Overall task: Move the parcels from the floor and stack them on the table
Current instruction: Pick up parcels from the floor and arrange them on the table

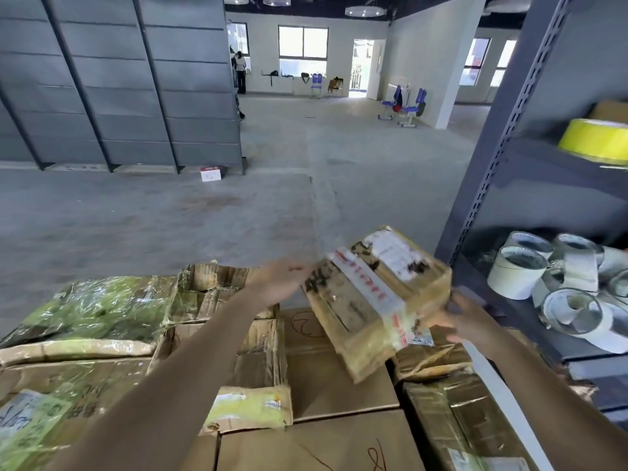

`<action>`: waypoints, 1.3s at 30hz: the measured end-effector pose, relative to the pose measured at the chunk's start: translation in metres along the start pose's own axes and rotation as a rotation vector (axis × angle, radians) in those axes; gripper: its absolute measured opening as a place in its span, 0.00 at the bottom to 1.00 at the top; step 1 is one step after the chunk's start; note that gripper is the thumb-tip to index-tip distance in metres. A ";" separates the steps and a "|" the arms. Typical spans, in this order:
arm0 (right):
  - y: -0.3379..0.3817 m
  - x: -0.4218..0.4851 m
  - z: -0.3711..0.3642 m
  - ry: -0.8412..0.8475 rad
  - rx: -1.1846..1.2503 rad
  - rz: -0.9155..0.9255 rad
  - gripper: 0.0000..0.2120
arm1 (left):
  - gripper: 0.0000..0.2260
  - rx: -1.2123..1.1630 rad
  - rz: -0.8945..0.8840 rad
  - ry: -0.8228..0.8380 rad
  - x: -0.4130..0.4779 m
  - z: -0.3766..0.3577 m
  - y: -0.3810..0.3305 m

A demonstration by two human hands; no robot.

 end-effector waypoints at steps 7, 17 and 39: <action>-0.005 0.000 0.012 -0.228 0.344 -0.196 0.14 | 0.17 0.103 0.001 0.015 0.007 -0.015 -0.018; 0.028 -0.010 -0.004 -0.097 0.305 -0.047 0.27 | 0.14 -0.058 0.090 0.062 0.014 -0.033 -0.031; 0.096 0.015 -0.096 0.079 -0.370 0.032 0.20 | 0.19 0.302 0.182 -0.121 -0.044 0.011 0.039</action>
Point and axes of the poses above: each hand's wrist, its own x-axis towards the middle knuckle, its own z-axis out of the back of the hand, y = z × x, the point moved 4 cm from there along x, towards the middle knuckle, and after that the axes turned 15 degrees about y, right-handed, at the moved point
